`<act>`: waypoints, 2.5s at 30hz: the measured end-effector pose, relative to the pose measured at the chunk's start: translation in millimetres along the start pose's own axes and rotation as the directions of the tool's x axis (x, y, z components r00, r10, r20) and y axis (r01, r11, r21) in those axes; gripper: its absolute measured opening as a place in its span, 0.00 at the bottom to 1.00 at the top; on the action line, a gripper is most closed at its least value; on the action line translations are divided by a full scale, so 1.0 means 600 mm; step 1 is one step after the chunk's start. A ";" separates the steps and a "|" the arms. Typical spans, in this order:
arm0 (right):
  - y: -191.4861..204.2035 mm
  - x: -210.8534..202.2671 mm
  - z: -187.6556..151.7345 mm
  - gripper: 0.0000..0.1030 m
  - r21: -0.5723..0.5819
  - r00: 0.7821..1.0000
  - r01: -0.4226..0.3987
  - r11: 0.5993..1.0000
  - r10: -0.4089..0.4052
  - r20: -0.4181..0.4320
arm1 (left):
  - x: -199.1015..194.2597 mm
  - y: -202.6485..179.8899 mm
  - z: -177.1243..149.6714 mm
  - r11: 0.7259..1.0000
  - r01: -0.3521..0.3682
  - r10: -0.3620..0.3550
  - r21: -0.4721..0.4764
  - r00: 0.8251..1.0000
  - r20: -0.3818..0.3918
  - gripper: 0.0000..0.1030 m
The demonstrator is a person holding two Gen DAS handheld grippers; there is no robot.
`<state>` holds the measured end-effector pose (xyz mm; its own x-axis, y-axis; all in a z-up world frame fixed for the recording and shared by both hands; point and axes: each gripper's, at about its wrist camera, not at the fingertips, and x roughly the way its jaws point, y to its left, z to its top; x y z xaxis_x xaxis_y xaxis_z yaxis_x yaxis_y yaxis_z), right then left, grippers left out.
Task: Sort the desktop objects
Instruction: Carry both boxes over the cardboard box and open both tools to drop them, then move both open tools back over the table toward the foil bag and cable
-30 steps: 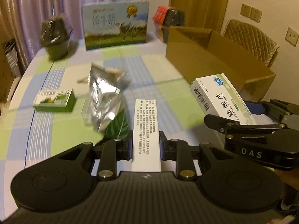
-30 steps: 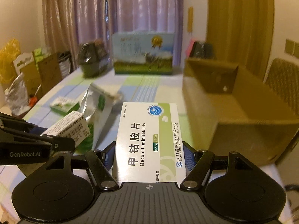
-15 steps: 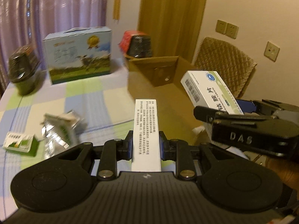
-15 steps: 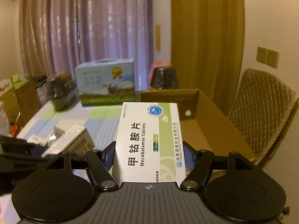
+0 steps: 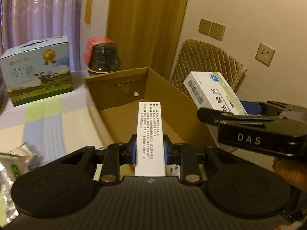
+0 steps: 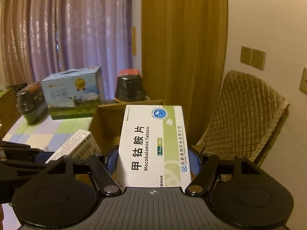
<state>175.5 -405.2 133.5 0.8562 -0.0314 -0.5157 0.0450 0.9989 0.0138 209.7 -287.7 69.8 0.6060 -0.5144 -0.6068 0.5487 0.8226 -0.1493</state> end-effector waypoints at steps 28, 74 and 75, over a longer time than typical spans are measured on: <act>-0.021 0.091 -0.022 0.66 0.027 0.997 -0.003 1.000 0.005 -0.073 | 0.049 0.051 0.015 0.998 -0.036 0.036 -0.042 0.999 -0.003 0.30; 0.253 -0.008 -0.006 0.98 -0.023 0.949 -0.315 0.949 0.315 -0.021 | -0.236 0.344 -0.097 0.909 -0.345 0.355 -0.236 0.935 0.004 0.99; 0.263 -0.003 -0.010 0.98 -0.022 0.946 -0.325 0.945 0.324 -0.029 | -0.241 0.353 -0.103 0.902 -0.358 0.369 -0.240 0.930 -0.002 0.99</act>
<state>177.8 -247.5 131.2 0.8091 0.2952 -0.5081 -0.2472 0.9554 0.1615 202.8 -24.0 77.9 0.7642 -0.1744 -0.6210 0.1396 0.9847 -0.1048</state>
